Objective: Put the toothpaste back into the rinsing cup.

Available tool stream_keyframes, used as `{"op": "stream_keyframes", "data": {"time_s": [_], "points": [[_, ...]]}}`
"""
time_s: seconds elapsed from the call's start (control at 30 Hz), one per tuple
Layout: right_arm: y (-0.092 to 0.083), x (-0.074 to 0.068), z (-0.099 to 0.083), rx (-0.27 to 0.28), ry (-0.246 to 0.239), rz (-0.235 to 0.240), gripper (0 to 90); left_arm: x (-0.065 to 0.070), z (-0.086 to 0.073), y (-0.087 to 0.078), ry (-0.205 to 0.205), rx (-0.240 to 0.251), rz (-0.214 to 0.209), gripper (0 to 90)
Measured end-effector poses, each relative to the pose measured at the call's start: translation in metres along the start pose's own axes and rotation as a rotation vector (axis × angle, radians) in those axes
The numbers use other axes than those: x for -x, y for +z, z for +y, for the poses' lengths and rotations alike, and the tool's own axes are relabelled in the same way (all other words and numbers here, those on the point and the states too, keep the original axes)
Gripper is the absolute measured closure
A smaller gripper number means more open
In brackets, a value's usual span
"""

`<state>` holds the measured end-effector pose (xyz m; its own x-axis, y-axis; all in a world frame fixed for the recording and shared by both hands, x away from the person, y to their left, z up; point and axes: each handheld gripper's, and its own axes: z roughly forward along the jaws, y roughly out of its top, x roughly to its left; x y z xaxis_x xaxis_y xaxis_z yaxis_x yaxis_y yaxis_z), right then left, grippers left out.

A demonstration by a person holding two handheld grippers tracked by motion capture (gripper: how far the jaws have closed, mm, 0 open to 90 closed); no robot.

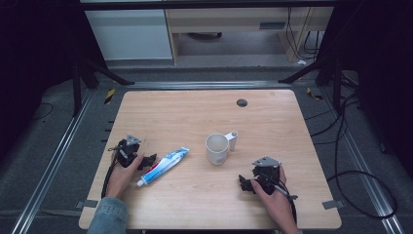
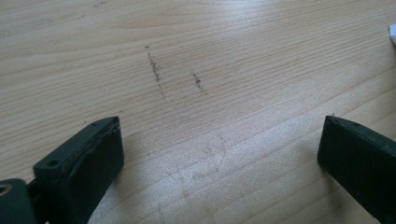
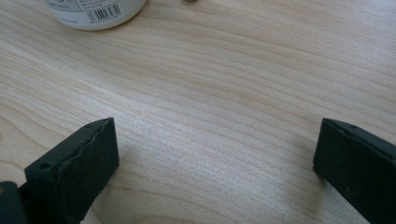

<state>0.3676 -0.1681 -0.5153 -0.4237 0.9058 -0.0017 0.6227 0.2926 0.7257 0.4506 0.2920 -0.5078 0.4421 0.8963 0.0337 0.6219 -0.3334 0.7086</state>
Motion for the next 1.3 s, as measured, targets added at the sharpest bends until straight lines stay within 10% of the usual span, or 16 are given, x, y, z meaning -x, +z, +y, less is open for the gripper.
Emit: {"op": "stream_keyframes", "data": {"time_s": [0.3, 0.67, 0.9, 1.3], "points": [[0.000, 0.000, 0.000, 0.000, -0.002, 0.003, 0.4, 0.017, 0.019, -0.019, 0.049, -0.020, -0.019, 5.5], [0.000, 0.000, 0.000, -0.001, -0.001, 0.004, 0.4, 0.053, 0.066, -0.057, 0.249, -0.130, 0.041, 7.4], [0.000, 0.000, 0.000, -0.001, -0.001, 0.004, 0.4, 0.081, 0.089, -0.054, 0.327, -0.277, 0.026, 9.3], [0.000, 0.000, 0.000, -0.001, -0.001, 0.004, 0.4, 0.108, 0.107, -0.034, 0.407, -0.382, -0.027, 14.9]]}}
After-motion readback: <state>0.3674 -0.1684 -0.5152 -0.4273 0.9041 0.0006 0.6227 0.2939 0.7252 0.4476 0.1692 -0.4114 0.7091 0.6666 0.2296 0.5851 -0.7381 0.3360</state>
